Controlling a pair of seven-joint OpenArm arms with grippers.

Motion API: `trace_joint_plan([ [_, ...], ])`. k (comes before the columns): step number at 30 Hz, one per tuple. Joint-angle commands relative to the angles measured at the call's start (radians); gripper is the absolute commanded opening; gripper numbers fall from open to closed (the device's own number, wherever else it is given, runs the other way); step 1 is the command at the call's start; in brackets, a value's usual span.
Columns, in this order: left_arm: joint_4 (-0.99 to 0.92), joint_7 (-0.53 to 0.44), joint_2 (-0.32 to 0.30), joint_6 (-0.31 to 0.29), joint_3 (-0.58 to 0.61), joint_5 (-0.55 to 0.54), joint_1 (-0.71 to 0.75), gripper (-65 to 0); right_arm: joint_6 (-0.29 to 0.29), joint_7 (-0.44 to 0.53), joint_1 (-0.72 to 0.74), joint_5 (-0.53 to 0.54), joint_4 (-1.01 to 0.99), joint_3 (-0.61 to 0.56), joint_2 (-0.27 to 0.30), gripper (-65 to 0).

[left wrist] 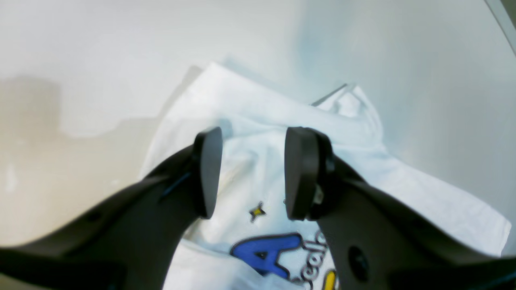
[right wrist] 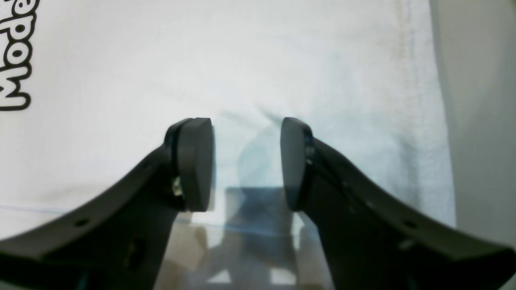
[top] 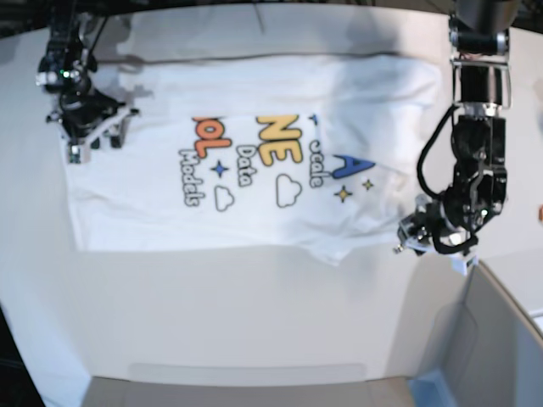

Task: Layout the t-shirt on the table in an organized manner, then fold the t-shirt properly
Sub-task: 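Release the shoulder and move the left gripper to the hem corner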

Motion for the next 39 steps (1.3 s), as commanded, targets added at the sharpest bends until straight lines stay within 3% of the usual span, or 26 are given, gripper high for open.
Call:
trace_joint_plan([
  [1,-0.002,-0.007,-0.014,-0.005,-0.005,0.005,-0.037,-38.1,-0.007,-0.082,-0.017,-0.015,-0.005,0.0,0.004,-37.0],
  [8,-0.094,-0.025,-0.014,-0.001,0.119,0.006,-0.102,-38.0,-0.007,-0.082,-0.018,-0.015,-0.005,0.0,0.002,-37.0],
  [13,-0.203,-0.166,-0.02,-0.001,0.218,0.006,-0.134,-38.0,-0.007,-0.085,-0.02,-0.015,-0.005,0.0,0.002,-37.0],
  [16,-0.244,-0.189,-0.022,-0.001,0.222,0.016,-0.136,-38.0,-0.007,-0.085,-0.033,-0.015,-0.005,0.002,0.002,-37.0],
  [24,-0.252,-0.197,0.019,-0.007,0.222,0.177,-0.137,-38.0,-0.007,-0.083,-0.038,-0.015,-0.005,0.003,0.002,-37.0],
  [32,-0.264,-0.232,0.022,-0.011,0.221,0.184,-0.142,-36.1,-0.007,-0.083,-0.038,-0.015,-0.005,0.003,0.004,-37.0],
  [37,-0.335,-0.252,0.032,-0.134,0.221,0.184,-0.142,-36.2,-0.007,-0.083,-0.038,-0.015,-0.005,0.003,0.005,-37.0],
  [39,-0.335,-0.252,0.035,-0.153,0.221,0.184,-0.142,-36.2,-0.007,-0.083,-0.038,-0.015,-0.005,0.003,0.005,-37.0],
])
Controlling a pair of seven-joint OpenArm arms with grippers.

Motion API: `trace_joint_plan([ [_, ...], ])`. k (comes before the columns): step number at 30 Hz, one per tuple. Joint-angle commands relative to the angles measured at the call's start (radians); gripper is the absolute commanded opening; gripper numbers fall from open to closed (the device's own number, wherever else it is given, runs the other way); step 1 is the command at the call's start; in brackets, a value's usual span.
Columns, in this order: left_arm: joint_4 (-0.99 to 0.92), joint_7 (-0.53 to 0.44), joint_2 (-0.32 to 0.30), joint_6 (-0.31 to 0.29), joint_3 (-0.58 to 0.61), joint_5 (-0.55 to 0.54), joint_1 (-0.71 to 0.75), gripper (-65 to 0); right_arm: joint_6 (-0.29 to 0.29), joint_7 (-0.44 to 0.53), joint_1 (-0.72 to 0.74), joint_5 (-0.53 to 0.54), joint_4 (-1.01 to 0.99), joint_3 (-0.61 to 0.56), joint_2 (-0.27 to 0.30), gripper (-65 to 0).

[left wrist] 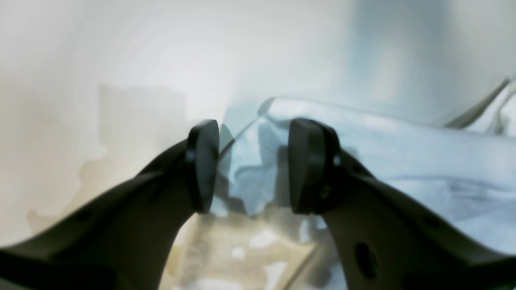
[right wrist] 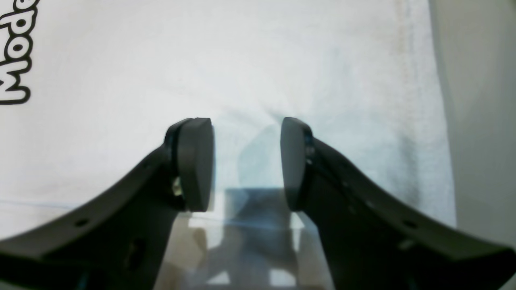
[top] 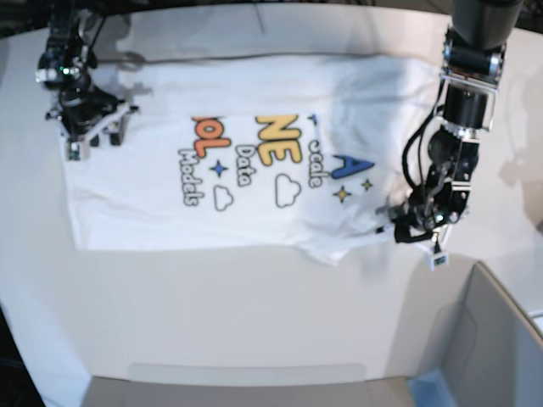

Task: Layout the t-shirt on the table in an organized manner, then fold the t-shirt properly
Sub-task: 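Release the shoulder and move the left gripper to the hem corner, then grasp the hem corner with the left gripper and lift it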

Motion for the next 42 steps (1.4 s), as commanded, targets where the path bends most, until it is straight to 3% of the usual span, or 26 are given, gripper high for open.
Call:
trace_joint_plan([
  [1,0.018,-0.021,-0.006,-0.005,-0.007,0.004,-0.034,-36.3,-0.007,-0.094,-0.021,-0.015,-0.01,0.001,0.007,-37.0],
  [5,0.018,-0.022,0.005,-0.014,-0.007,0.004,-0.034,-38.0,-0.007,-0.094,-0.021,-0.015,-0.01,0.001,0.008,-37.0],
  [9,-0.006,-0.022,0.035,-0.048,-0.006,0.007,-0.034,-49.2,-0.007,-0.094,-0.021,-0.015,-0.01,0.001,0.01,-37.0],
  [13,-0.052,-0.019,0.043,-0.144,-0.01,0.007,-0.034,-53.9,-0.007,-0.094,-0.021,-0.015,-0.009,0.001,0.01,-37.0],
  [18,0.077,0.001,0.025,-0.153,-0.068,0.006,-0.024,-61.2,-0.007,-0.094,-0.021,-0.015,-0.009,0.001,0.01,-37.0],
  [26,0.379,0.156,0.028,-0.16,-0.222,0.004,0.079,-61.6,-0.007,-0.094,-0.016,-0.015,-0.009,0.001,0.01,-37.0],
  [33,0.56,0.225,0.028,-0.16,-0.222,0.004,0.183,-61.7,-0.007,-0.094,-0.014,-0.015,-0.009,0.001,0.01,-37.0],
  [42,0.836,0.226,0.023,-0.16,-0.216,0.004,0.418,-61.7,-0.007,-0.094,-0.014,-0.015,-0.009,0.001,0.011,-37.0],
])
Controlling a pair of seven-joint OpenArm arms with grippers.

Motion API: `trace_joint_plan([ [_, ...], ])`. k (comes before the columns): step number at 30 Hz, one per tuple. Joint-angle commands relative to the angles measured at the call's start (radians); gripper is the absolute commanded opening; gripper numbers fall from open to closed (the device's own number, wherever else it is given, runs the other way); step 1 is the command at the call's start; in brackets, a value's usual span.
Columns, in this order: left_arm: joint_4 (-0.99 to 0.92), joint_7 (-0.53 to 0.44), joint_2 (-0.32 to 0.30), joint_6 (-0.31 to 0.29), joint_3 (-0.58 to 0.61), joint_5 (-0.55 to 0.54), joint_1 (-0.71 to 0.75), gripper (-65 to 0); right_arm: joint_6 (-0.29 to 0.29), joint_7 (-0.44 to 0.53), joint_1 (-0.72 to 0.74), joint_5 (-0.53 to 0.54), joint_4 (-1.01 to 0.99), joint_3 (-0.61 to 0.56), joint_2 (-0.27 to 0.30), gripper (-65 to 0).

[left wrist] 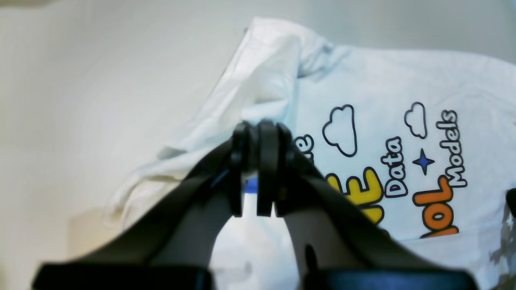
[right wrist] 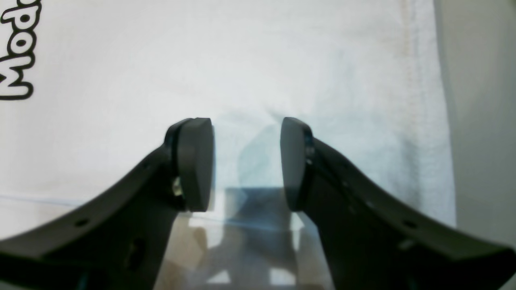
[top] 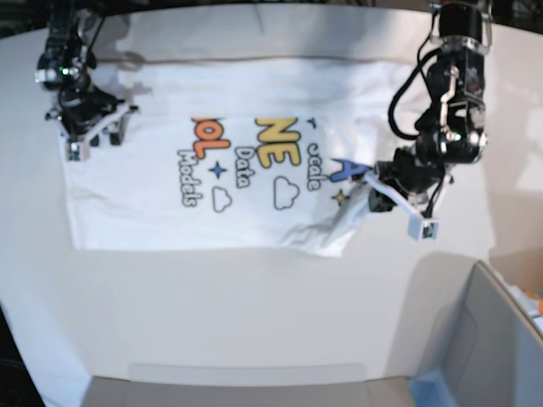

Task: Layout the t-shirt on the table in an organized manner, then fold the t-shirt properly
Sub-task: 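Grasp the hem corner with the left gripper and lift it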

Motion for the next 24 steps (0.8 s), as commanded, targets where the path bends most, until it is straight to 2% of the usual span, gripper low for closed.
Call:
trace_joint_plan([
  [1,0.007,-0.006,-0.012,-0.005,0.001,0.001,0.027,-61.6,-0.007,-0.086,-0.015,-0.019,-0.01,0.001,0.006,-37.0],
  [4,-0.042,-0.006,-0.012,-0.048,0.05,0.004,0.072,-61.3,-0.007,-0.086,-0.013,-0.019,-0.01,0.0,0.006,-37.0],
  [6,-0.058,0.017,-0.012,-0.048,0.07,0.004,0.076,-60.4,-0.007,-0.086,-0.007,-0.019,-0.01,-0.002,0.006,-37.0],
  [9,-0.058,0.122,-0.009,-0.046,0.057,0.004,0.075,-54.4,-0.007,-0.086,-0.003,-0.019,-0.01,-0.002,0.006,-37.0],
  [13,-0.039,0.129,-0.008,-0.046,0.046,0.004,0.076,-46.6,-0.007,-0.086,-0.001,-0.019,-0.01,-0.002,0.005,-37.0],
  [19,0.054,0.142,-0.005,-0.046,-0.072,0.001,0.081,-48.8,-0.007,-0.086,-0.001,-0.019,-0.01,-0.002,0.002,-37.0],
  [24,0.058,0.132,-0.005,-0.046,-0.078,0.001,0.075,-48.8,-0.007,-0.086,-0.001,-0.019,-0.01,-0.002,-0.002,-37.0],
])
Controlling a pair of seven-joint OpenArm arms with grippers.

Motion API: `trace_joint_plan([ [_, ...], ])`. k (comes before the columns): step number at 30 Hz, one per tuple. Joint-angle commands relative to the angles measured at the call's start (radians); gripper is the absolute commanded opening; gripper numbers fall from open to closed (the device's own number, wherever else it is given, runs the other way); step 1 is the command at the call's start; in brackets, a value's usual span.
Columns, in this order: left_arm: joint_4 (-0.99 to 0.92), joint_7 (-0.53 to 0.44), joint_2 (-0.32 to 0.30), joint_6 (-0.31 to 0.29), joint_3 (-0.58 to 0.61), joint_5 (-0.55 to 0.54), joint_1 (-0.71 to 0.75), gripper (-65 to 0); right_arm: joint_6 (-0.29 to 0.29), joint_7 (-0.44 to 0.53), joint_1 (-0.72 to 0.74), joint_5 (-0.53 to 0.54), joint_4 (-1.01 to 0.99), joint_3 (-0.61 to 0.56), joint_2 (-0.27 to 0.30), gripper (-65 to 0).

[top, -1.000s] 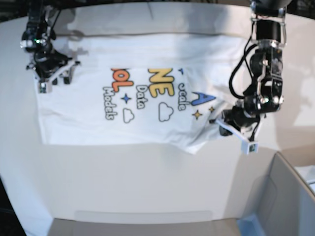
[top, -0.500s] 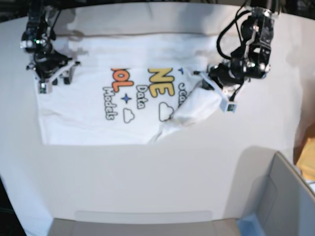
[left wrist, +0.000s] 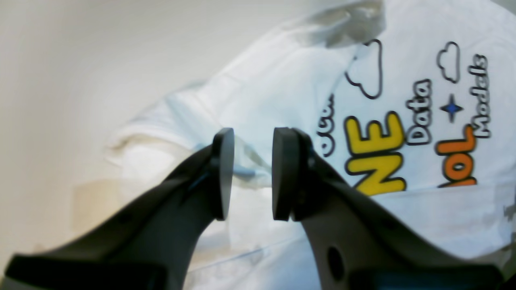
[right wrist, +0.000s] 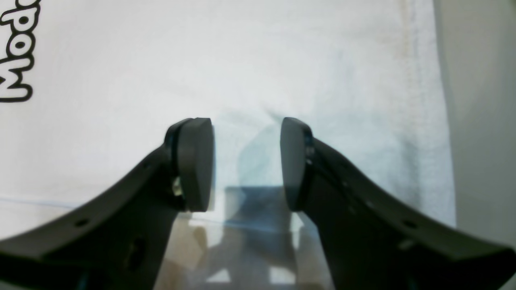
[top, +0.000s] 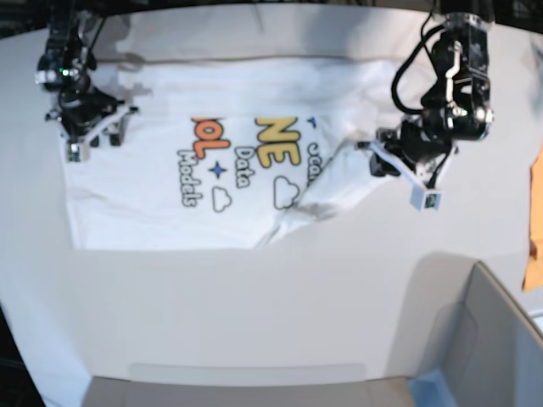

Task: Layout the t-shirt on the table in an organized manner, then fold the t-shirt properly
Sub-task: 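Grasp the hem corner with the left gripper and lift it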

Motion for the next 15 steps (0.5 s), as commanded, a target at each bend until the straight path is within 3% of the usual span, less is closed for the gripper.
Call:
trace_joint_plan([
  [1,0.014,-0.007,-0.012,-0.004,-0.006,0.002,-0.015,-48.8,-0.007,-0.076,-0.01,-0.015,-0.01,-0.001,0.003,-37.0],
  [5,0.006,-0.062,-0.016,-0.004,-0.006,0.005,-0.018,-47.4,-0.007,-0.076,-0.009,-0.015,-0.01,-0.001,0.003,-37.0],
  [11,-0.02,-0.111,-0.019,-0.004,0.004,0.008,-0.048,-31.1,-0.007,-0.076,-0.009,-0.015,-0.011,-0.001,0.002,-37.0],
  [15,-0.121,-0.111,-0.019,-0.002,0.007,0.008,-0.095,-29.8,-0.007,-0.078,-0.009,-0.015,-0.011,-0.001,0.002,-37.0],
])
